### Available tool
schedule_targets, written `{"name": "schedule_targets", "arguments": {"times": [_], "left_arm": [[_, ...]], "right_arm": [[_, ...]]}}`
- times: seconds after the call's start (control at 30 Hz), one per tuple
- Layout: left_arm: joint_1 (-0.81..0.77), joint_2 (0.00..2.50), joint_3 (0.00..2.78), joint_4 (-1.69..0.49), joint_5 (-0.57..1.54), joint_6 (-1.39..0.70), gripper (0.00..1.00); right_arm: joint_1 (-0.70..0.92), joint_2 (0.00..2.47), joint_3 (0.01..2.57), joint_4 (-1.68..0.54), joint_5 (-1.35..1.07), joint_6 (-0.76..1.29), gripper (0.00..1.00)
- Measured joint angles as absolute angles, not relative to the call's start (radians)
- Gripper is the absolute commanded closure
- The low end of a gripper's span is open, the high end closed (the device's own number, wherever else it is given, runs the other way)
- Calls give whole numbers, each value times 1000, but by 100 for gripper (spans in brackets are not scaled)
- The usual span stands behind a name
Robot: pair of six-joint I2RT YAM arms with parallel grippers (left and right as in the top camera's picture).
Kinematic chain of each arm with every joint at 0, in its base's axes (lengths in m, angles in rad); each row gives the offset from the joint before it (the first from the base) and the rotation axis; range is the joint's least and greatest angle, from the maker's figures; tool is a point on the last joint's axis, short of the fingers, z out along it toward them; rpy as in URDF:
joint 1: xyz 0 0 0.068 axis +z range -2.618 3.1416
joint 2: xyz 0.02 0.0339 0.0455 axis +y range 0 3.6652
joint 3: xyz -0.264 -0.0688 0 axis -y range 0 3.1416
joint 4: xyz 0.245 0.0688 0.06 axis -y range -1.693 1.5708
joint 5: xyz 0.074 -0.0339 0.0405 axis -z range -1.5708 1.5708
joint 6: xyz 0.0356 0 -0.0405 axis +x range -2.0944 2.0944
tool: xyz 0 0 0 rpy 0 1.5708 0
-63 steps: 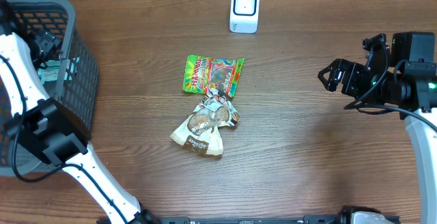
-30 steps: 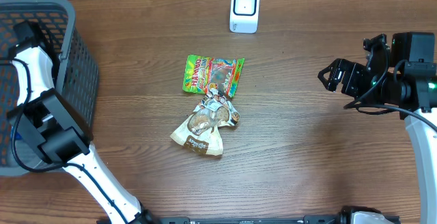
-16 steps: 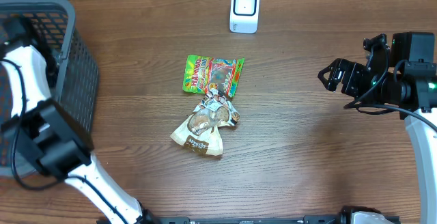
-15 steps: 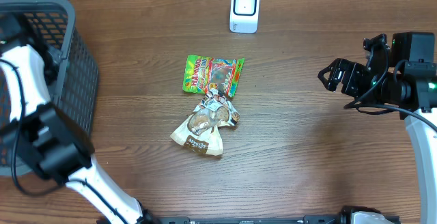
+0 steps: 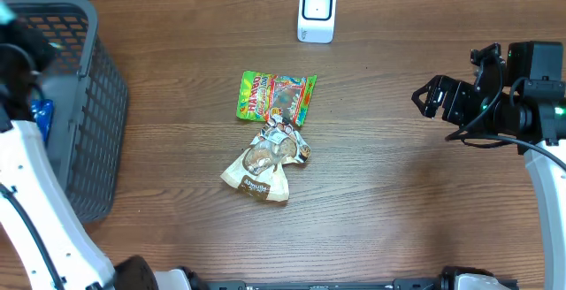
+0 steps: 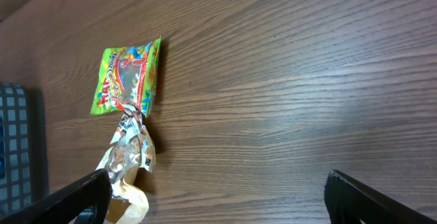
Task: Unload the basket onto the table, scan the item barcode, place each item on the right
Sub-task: 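Lift the wipes pack out and place it on the bread bag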
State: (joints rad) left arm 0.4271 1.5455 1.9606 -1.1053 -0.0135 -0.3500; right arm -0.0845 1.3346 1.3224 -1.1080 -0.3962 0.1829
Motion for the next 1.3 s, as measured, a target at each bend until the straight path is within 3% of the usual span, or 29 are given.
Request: {"name": "schedule_targets", "arguments": {"times": [0.23,0.47,0.83,0.87,0.9,1.0,1.03,1.13,1.3], "left_arm": [[173,1602,1961,-1330,35,-266,88],[-43,1811,1961,-1385,43,-208,88],[-215,2220,1956,-1531,50,-179,87],[-226,2247,1956,-1536,50,-179,85],[-235,2270,1956,-1535,50,-179,75],[-258,2305,1956,-1531,51,-170,27],[-264,2306,1956,-1528,50,-168,18],[-276,2306,1959,-1531,50,-165,8],[-274,2306,2022,-1633,29,-160,9]], "right_arm": [[-84,1335,1322,-1110,-397,183,0],[-84,1335,1322,-1096,-396,183,0],[-84,1335,1322,-1102,-396,183,0],[-84,1335,1322,-1102,-396,183,0],[-84,1335,1322,-1101,-396,183,0],[-84,1335,1322,-1101,-396,183,0],[-84,1335,1322,-1101,-396,183,0],[-84,1335,1322,-1101,-396,183,0],[-84,1335,1322,-1098,-396,183,0]]}}
